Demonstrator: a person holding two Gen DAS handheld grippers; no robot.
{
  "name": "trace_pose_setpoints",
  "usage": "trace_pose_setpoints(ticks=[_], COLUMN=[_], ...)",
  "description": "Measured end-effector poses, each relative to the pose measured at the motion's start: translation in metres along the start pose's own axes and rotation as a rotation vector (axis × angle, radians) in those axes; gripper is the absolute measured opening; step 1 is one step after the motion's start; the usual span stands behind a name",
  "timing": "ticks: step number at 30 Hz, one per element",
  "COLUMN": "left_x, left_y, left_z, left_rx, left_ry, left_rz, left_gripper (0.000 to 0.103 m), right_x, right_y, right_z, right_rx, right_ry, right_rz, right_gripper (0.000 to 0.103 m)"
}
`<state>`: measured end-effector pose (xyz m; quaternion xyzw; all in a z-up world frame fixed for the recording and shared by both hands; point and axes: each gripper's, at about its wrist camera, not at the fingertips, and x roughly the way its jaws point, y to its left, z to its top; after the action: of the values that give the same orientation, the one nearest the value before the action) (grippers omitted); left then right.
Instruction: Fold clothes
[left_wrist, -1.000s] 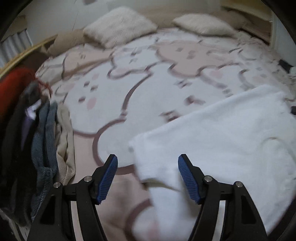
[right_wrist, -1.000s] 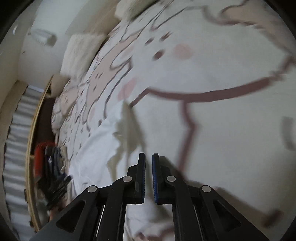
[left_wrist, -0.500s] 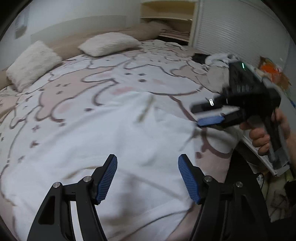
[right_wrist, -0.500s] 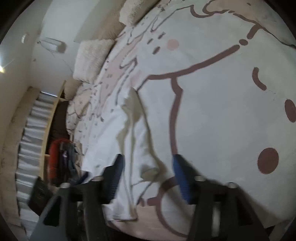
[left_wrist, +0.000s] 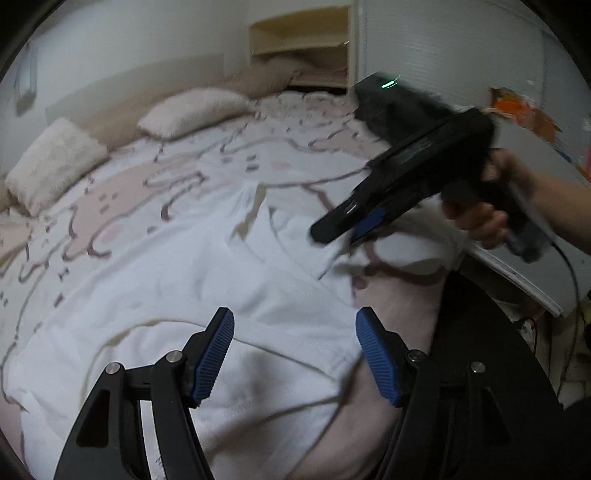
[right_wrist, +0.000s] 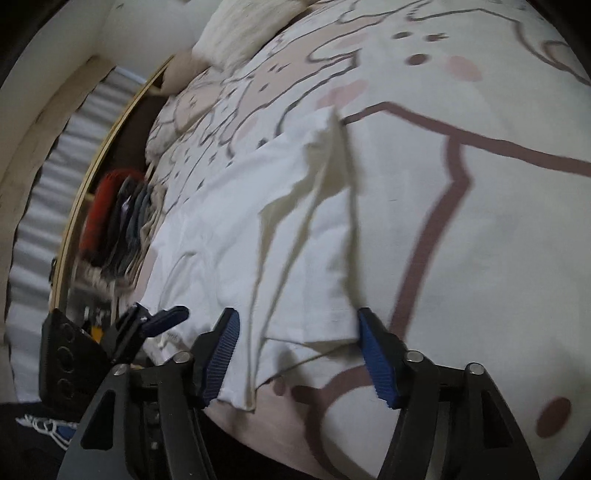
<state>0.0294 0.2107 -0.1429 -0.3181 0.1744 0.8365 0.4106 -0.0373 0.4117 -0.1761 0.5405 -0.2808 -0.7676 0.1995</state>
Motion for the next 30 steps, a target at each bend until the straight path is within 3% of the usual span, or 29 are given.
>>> trace_pose_setpoints(ticks=[2,5,10,14,17,22,27,28,29,30], left_x=[-0.006,-0.005,0.019,0.042,0.052,0.065,0.071,0.072,0.073,0.074], left_y=[-0.016,-0.046,-0.076,-0.082,-0.080,-0.069,-0.042,-0.038,-0.033,-0.027], left_z=[-0.002,-0.008,-0.014,-0.009,-0.003,0.006,0.013,0.014,0.014,0.014], left_rx=[0.088,0.236,0.330,0.344,0.333,0.281,0.116,0.085,0.052,0.016], left_ry=[-0.015,-0.013,0.014,0.005,0.012,0.055,0.102,0.109,0.116,0.122], left_rz=[0.027,0.084,0.193,0.325,0.364,0.363,0.271,0.253,0.233,0.208], left_gripper=[0.072,0.077,0.077,0.079,0.079,0.079,0.079,0.079,0.079,0.079], right_x=[0.007,0.006,-0.011,-0.016,-0.016,-0.015,-0.022,-0.023,-0.025,-0.026], right_y=[-0.003,-0.011,-0.017,-0.013,-0.012,-0.013,-0.018,-0.019,-0.021,-0.022], right_z=[0.000,0.000,-0.004,-0.005,-0.003,-0.002,-0.014,-0.017,-0.019,-0.022], right_rx=[0.027,0.094,0.189,0.236,0.260,0.269,0.280,0.282,0.285,0.287], right_ry=[0.040,0.046,0.009,0.001,-0.008,-0.013,-0.035,-0.039,-0.044,-0.048], right_rz=[0.033,0.069,0.161,0.205,0.236,0.228,0.168,0.156,0.144,0.132], right_gripper=[0.029,0.015,0.012,0.012,0.012,0.012,0.013,0.027,0.068,0.079])
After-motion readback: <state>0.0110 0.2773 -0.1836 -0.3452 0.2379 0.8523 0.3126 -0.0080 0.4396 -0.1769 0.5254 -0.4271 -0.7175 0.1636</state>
